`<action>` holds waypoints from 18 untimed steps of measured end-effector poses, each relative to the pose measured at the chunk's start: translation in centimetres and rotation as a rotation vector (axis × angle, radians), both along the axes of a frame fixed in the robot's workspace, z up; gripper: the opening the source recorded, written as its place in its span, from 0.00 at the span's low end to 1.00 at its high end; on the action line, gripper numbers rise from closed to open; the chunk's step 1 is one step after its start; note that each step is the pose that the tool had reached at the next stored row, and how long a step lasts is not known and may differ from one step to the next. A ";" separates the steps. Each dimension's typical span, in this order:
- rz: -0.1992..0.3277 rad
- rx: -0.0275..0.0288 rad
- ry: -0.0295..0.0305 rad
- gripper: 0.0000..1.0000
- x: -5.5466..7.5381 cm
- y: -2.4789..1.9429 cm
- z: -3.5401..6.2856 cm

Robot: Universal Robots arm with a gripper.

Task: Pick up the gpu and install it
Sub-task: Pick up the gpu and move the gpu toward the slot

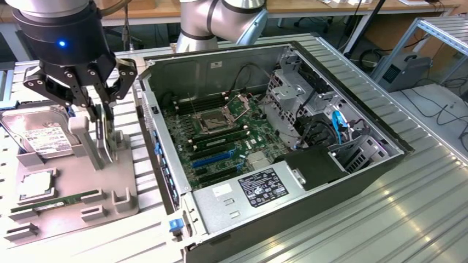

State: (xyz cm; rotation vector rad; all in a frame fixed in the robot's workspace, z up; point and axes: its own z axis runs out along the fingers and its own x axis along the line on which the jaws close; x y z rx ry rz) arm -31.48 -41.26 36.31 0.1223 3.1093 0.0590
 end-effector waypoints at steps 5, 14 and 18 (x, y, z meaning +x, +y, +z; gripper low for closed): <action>0.000 0.0001 -0.0001 0.27 0.0 0.00 0.33; 0.000 0.0001 -0.0001 0.27 0.0 0.00 0.93; 0.000 0.0000 -0.0001 0.27 0.0 0.00 1.16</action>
